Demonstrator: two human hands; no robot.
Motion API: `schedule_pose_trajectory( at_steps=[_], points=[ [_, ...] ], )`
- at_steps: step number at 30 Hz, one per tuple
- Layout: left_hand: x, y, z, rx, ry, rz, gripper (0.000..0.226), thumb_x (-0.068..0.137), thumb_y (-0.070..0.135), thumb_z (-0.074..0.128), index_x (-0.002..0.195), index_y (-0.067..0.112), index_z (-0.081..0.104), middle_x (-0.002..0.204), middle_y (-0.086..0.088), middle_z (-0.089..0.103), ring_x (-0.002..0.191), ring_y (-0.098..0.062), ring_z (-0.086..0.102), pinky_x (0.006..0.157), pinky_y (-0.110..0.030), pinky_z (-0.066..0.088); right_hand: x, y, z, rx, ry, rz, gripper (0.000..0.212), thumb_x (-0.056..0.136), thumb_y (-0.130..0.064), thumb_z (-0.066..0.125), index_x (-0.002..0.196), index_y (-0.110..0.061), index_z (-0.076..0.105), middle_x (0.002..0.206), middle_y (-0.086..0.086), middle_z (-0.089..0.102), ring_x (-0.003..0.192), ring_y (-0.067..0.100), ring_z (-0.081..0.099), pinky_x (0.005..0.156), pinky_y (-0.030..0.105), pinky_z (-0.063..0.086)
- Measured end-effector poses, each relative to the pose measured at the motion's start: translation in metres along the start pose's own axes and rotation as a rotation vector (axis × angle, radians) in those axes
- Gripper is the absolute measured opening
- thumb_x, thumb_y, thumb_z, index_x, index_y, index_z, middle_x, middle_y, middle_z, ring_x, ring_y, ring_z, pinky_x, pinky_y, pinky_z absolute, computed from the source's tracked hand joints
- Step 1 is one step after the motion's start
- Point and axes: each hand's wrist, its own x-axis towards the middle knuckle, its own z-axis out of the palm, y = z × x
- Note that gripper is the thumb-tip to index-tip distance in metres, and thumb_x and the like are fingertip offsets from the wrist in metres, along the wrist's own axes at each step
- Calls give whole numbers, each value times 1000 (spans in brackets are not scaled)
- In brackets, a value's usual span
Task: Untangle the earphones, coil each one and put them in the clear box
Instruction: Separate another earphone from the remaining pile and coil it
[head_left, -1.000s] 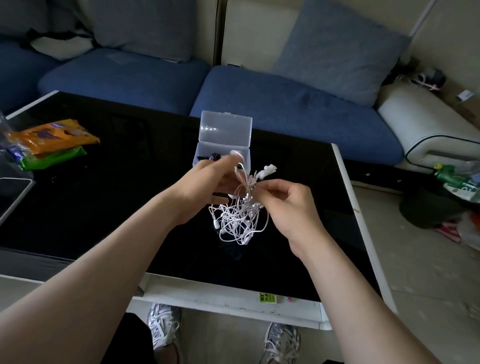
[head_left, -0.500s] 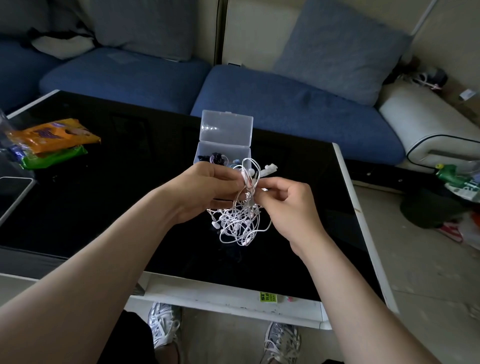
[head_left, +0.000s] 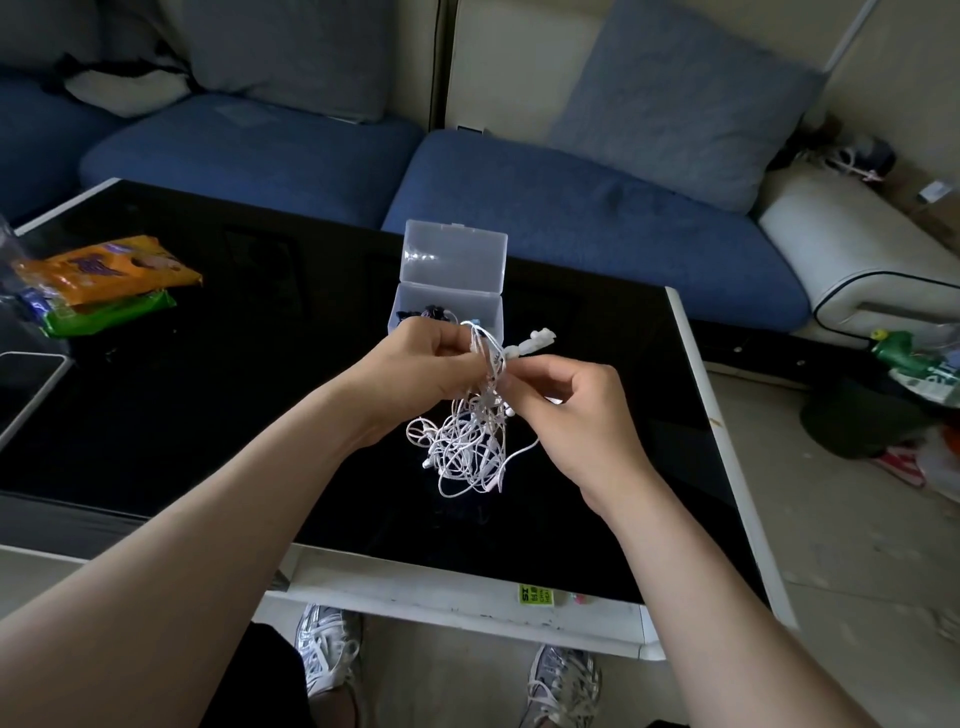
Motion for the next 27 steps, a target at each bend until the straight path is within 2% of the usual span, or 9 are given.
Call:
schedule_pose_trajectory(
  at_steps=[4, 7, 9, 11, 17, 19, 21, 23, 27],
  points=[
    [1, 1, 1, -94, -17, -10, 23, 98, 7, 67, 112, -10, 70, 117, -35, 68, 98, -31, 68, 103, -54, 57, 1, -2, 3, -26, 9, 10, 16, 87, -26, 85, 103, -24, 85, 97, -15, 81, 101, 3, 75, 100, 35, 58],
    [0, 2, 1, -123, -61, -57, 18, 97, -1, 66, 111, -12, 68, 113, -38, 66, 100, -33, 65, 105, -54, 56, 2, 1, 4, -101, 91, -36, 25, 82, -42, 90, 98, -24, 85, 91, -15, 81, 94, 4, 76, 91, 37, 62],
    [0, 1, 1, -163, -70, -99, 10, 95, -4, 66, 102, -5, 72, 105, -27, 70, 100, -31, 66, 106, -52, 56, 2, 2, 4, -153, 133, -92, 19, 86, -41, 88, 92, -23, 86, 83, -16, 79, 85, 4, 76, 82, 34, 61],
    [1, 3, 0, -238, -69, -154, 14, 95, -6, 63, 95, 4, 72, 100, -19, 72, 97, -29, 70, 106, -51, 56, 2, 3, 4, -170, 160, -100, 17, 90, -38, 84, 89, -21, 85, 79, -15, 78, 78, 3, 74, 77, 29, 58],
    [6, 6, 1, -472, 11, -278, 20, 96, -7, 57, 92, 8, 70, 95, -17, 75, 88, -29, 75, 95, -49, 62, 9, 10, 4, -73, 241, 71, 27, 102, -38, 69, 92, -15, 77, 79, -5, 75, 67, -2, 64, 65, 15, 49],
    [6, 6, 1, -497, 54, -281, 16, 100, -1, 56, 91, 6, 67, 93, -17, 73, 79, -26, 75, 90, -45, 64, 14, 14, 4, 53, 266, 183, 29, 106, -38, 64, 95, -13, 73, 84, -2, 74, 73, 0, 67, 72, 18, 53],
    [7, 7, 1, -519, 108, -282, 9, 102, 1, 55, 98, 3, 63, 97, -20, 70, 78, -26, 75, 92, -47, 63, 18, 20, 5, 162, 280, 281, 32, 106, -41, 62, 100, -11, 71, 94, 6, 78, 90, 19, 76, 89, 36, 61],
    [8, 7, 2, -564, 160, -283, 16, 99, -4, 51, 112, -1, 59, 104, -24, 71, 81, -29, 76, 92, -49, 63, 19, 22, 8, 229, 291, 341, 32, 104, -43, 63, 102, -12, 71, 100, 11, 80, 101, 32, 76, 100, 51, 59],
    [9, 8, 4, -704, 306, -283, 41, 92, -12, 44, 132, -11, 54, 127, -33, 67, 90, -38, 77, 82, -48, 66, 20, 20, 13, 373, 329, 413, 25, 105, -37, 63, 107, -13, 72, 106, 12, 81, 110, 35, 75, 107, 54, 55]
  ],
)
